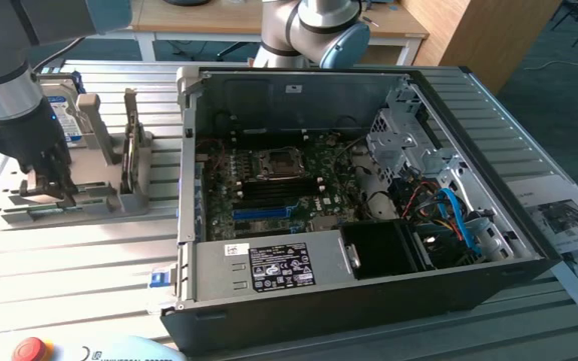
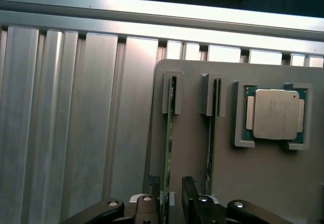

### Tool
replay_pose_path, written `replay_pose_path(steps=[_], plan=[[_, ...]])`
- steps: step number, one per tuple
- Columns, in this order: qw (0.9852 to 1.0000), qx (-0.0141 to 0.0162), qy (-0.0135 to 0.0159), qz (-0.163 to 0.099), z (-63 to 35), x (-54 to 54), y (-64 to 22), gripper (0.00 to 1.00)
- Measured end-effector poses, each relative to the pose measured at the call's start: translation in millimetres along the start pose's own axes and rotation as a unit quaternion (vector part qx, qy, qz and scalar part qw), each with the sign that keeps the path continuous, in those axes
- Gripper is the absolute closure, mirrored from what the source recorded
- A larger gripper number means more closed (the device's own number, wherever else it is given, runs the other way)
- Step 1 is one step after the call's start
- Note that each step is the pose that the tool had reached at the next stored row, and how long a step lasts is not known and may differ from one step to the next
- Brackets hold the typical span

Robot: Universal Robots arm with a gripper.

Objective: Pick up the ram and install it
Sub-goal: 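Pick up the ram and move it above insertion slot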

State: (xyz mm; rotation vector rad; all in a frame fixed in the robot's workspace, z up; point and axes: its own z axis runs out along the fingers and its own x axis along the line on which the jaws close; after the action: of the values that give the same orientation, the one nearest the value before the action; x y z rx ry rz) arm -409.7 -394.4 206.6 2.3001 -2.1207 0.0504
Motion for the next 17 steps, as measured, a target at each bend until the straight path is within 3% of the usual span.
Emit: replay_pose_path(steps=[17], plan=[[1.0000, 0.0000, 0.0000, 0.000, 3.8, 5.0, 0.5, 0.69]])
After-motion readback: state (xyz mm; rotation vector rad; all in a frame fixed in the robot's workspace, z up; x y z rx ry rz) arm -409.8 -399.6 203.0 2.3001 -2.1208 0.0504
